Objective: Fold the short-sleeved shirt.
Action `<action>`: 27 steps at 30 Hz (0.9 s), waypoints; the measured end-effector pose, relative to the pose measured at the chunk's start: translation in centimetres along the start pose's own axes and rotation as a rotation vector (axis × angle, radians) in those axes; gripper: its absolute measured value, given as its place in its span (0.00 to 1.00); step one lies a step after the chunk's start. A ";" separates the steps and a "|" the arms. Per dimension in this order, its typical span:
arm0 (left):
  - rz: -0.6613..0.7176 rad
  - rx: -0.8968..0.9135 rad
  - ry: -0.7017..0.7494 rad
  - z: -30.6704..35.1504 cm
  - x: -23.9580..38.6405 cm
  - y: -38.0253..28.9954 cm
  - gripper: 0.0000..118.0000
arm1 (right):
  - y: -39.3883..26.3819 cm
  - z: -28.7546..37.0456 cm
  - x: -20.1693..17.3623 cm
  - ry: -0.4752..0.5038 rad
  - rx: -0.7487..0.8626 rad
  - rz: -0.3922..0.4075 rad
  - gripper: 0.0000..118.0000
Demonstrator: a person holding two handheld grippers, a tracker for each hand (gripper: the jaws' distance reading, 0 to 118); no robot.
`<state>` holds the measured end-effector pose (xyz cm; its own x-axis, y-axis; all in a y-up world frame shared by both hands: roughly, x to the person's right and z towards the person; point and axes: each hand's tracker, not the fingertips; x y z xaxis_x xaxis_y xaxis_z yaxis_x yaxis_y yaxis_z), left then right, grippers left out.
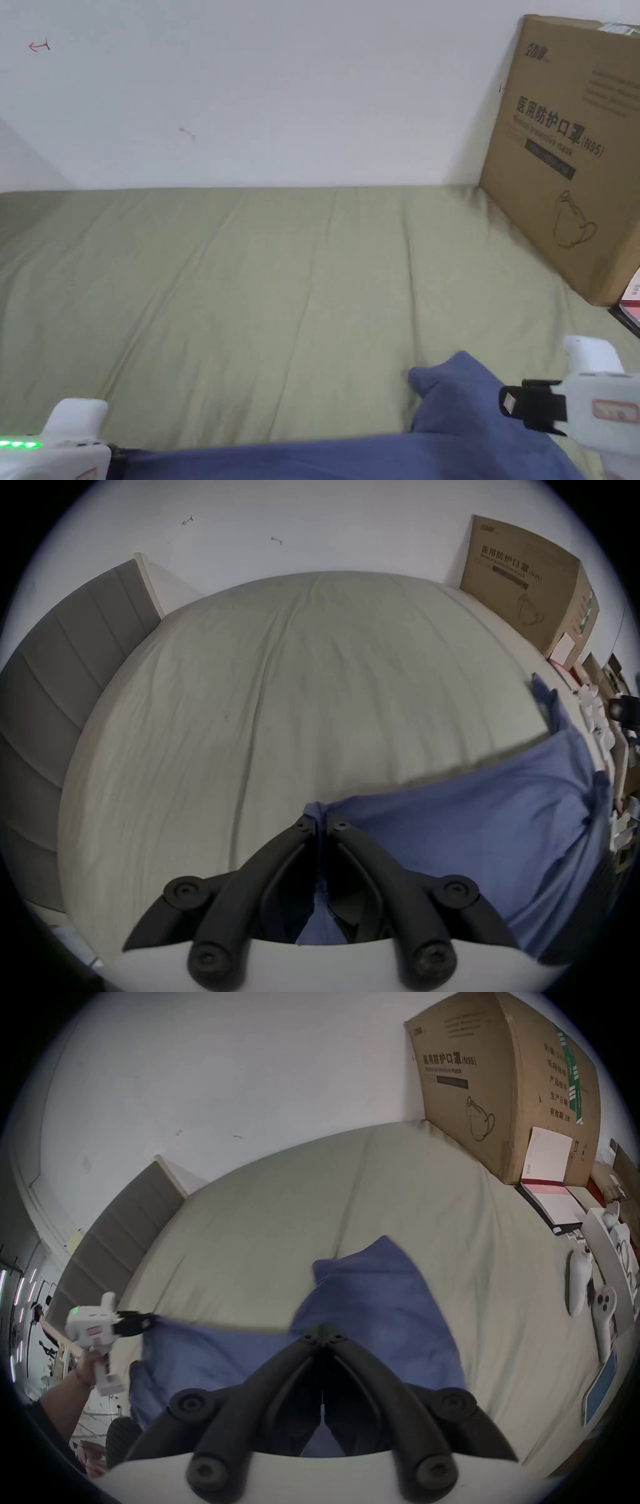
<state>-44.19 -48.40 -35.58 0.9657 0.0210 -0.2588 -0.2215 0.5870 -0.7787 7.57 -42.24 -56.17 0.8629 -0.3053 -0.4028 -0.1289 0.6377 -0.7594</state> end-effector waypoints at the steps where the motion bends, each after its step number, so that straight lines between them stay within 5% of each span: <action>1: 0.038 0.027 -0.026 0.7 -0.4 0.4 0.04 | 1.1 -1.1 0.6 -0.023 -0.009 -0.010 0.00; 2: 0.062 0.053 -0.035 1.7 -0.5 0.8 0.04 | 2.3 -2.4 1.3 -0.038 -0.042 -0.024 0.13; 4: 0.102 0.099 -0.070 3.6 -0.9 1.5 0.04 | 4.3 -5.8 3.2 -0.075 -0.180 -0.063 0.76; 5: 0.112 0.120 -0.088 4.4 -1.0 1.7 0.04 | 4.6 -7.3 4.1 -0.111 -0.199 -0.092 0.89; 10: 0.114 0.148 -0.116 7.6 0.1 1.7 0.04 | 5.1 -12.9 7.5 -0.254 -0.292 -0.148 0.89; 13: 0.123 0.131 -0.127 7.7 0.1 1.6 0.04 | 4.4 -14.4 7.9 -0.255 -0.329 -0.129 0.75; 14: 0.123 0.125 -0.128 7.6 0.1 1.6 0.04 | 4.1 -14.1 7.1 -0.304 -0.337 -0.051 0.65; 15: 0.120 0.117 -0.127 7.4 0.1 1.6 0.04 | 3.9 -13.4 6.3 -0.310 -0.316 0.034 0.45; 16: 0.115 0.108 -0.121 7.1 0.1 1.5 0.04 | 3.9 -12.8 5.7 -0.267 -0.301 0.092 0.13; 17: 0.112 0.102 -0.115 6.6 -0.2 1.5 0.04 | 4.0 -12.4 5.4 -0.210 -0.321 0.113 0.00; 22: 0.151 0.094 -0.115 5.3 -1.0 1.1 0.04 | 5.3 -8.0 3.2 -0.183 -0.200 0.145 0.00; 24: 0.158 0.122 -0.112 5.4 -1.0 1.2 0.04 | 6.3 -5.4 3.6 -0.181 -0.055 0.010 0.00; 27: 0.159 0.174 -0.104 5.8 -1.1 1.7 0.04 | 7.5 -2.2 3.5 -0.153 0.061 -0.070 0.00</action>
<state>-44.90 -42.71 -33.34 0.9314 0.2020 -0.3026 -0.3535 0.6997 -0.6209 8.51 -40.11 -64.42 0.9337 -0.2418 -0.2642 -0.0403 0.6621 -0.7483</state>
